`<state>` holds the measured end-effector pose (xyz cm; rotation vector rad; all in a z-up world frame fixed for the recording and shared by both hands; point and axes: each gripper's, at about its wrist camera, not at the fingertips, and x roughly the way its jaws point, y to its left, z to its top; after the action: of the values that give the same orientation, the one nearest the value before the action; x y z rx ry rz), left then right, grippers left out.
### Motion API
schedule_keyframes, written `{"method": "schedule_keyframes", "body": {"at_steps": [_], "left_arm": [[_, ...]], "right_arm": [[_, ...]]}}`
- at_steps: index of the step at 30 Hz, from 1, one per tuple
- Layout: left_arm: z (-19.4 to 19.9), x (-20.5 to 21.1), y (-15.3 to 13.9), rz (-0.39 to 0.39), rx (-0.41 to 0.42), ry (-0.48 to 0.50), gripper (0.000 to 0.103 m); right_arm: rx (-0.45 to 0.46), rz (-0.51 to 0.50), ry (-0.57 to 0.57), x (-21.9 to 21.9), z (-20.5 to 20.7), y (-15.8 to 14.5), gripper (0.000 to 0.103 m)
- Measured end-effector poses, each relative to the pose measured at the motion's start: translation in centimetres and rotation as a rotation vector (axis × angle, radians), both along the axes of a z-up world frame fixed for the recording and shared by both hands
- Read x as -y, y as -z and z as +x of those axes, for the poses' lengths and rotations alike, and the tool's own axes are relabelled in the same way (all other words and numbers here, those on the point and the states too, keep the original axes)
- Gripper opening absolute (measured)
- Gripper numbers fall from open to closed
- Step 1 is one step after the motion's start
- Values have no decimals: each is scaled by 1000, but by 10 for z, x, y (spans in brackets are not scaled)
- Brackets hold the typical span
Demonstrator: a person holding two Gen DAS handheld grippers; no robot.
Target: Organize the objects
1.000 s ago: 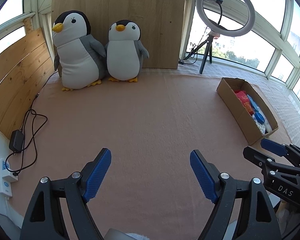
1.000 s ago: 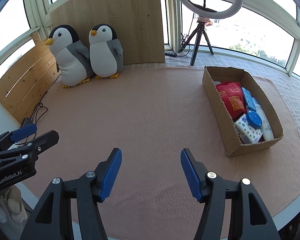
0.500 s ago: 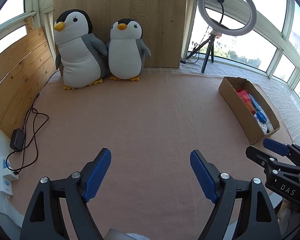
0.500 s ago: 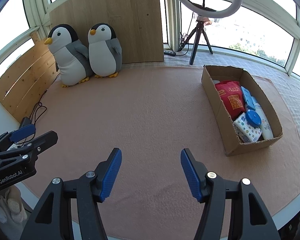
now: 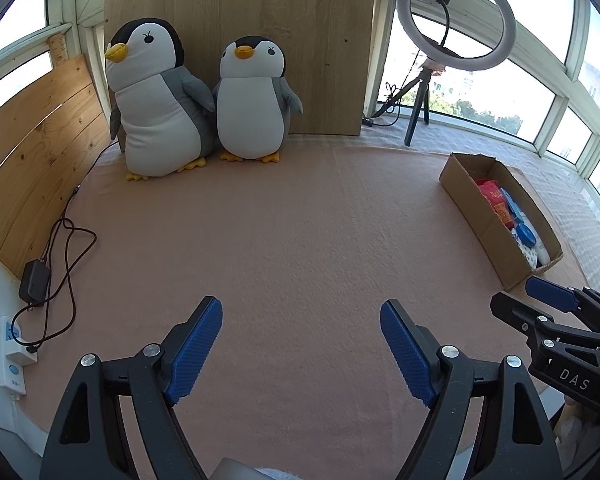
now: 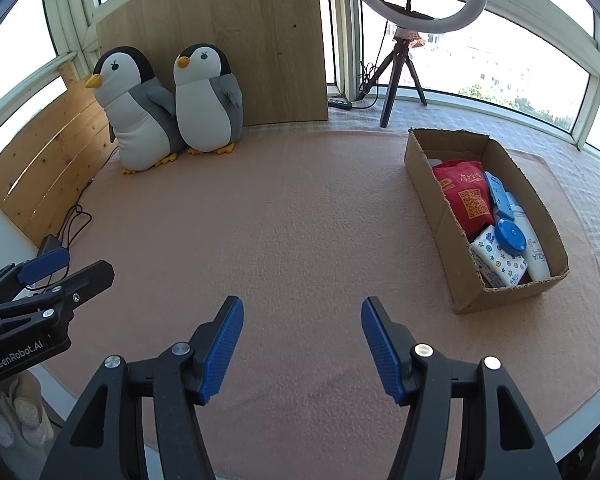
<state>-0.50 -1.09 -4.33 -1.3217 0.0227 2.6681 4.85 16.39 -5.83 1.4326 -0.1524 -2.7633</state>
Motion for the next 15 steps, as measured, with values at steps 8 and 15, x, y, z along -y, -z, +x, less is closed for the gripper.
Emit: {"method": "schedule_keyframes", "body": {"at_steps": [8,15], "left_arm": [[-8,0,4,1,11,0,84],[-12,1,11,-1,27,-4,85]], "right_arm": [[6,1,1,1,-4,2,58],[22,1,1,1,-10,8,58]]}}
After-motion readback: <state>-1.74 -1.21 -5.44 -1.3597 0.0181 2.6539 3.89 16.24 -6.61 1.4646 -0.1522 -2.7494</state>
